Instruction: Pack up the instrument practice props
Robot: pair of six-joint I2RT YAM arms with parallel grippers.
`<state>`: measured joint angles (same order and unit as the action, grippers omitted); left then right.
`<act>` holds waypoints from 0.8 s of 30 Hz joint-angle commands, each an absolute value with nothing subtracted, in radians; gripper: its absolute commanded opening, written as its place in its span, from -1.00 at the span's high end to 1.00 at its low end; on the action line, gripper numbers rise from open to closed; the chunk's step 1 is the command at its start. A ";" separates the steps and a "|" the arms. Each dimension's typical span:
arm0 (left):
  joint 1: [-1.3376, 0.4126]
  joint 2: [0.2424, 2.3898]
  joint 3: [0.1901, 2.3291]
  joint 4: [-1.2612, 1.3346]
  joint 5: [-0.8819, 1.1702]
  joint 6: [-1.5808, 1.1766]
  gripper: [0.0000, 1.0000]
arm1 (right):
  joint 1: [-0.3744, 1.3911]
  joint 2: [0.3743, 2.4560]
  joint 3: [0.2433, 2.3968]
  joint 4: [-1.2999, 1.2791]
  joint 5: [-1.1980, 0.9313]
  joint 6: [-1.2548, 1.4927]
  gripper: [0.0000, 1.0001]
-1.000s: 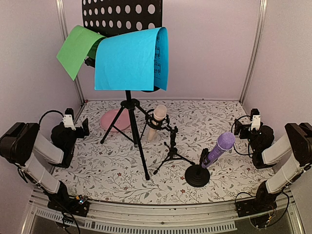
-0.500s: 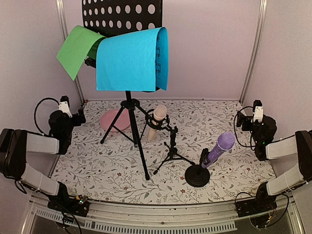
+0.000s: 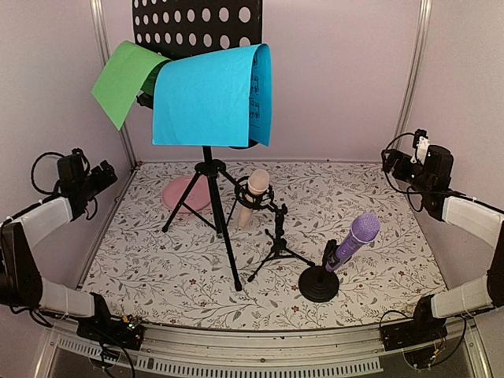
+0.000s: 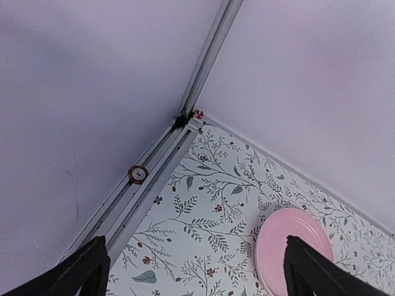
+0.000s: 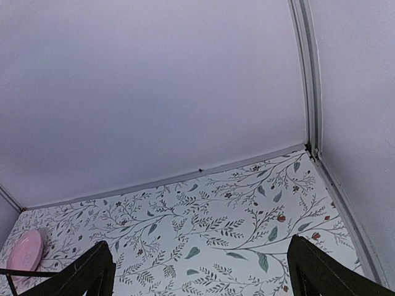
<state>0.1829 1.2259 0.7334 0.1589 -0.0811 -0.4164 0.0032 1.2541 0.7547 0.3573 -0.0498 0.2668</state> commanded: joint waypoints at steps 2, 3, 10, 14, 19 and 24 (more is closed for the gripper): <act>0.205 1.243 0.841 -0.111 0.080 -0.487 -0.98 | -0.002 1.234 0.818 0.175 -0.207 0.342 -0.98; 0.206 1.234 0.845 -0.123 0.116 -0.485 -0.96 | -0.003 1.233 0.839 0.149 -0.233 0.342 -0.98; 0.222 1.047 0.814 -0.075 0.496 -0.532 -0.80 | -0.001 1.204 0.969 0.020 -0.486 0.341 -0.99; 0.222 0.935 0.806 -0.080 0.583 -0.594 -0.80 | 0.012 1.172 1.025 -0.015 -0.611 0.361 -0.99; 0.222 0.812 0.757 0.029 0.749 -0.723 -0.79 | 0.053 1.155 1.101 -0.072 -0.667 0.345 -0.98; 0.222 0.764 0.738 0.103 0.837 -0.813 -0.77 | 0.088 1.154 1.158 -0.099 -0.680 0.345 -0.98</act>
<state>0.2146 0.7826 0.7578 0.0204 0.7109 -0.7101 0.0620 1.1648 1.1084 -0.0498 -0.6315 0.3443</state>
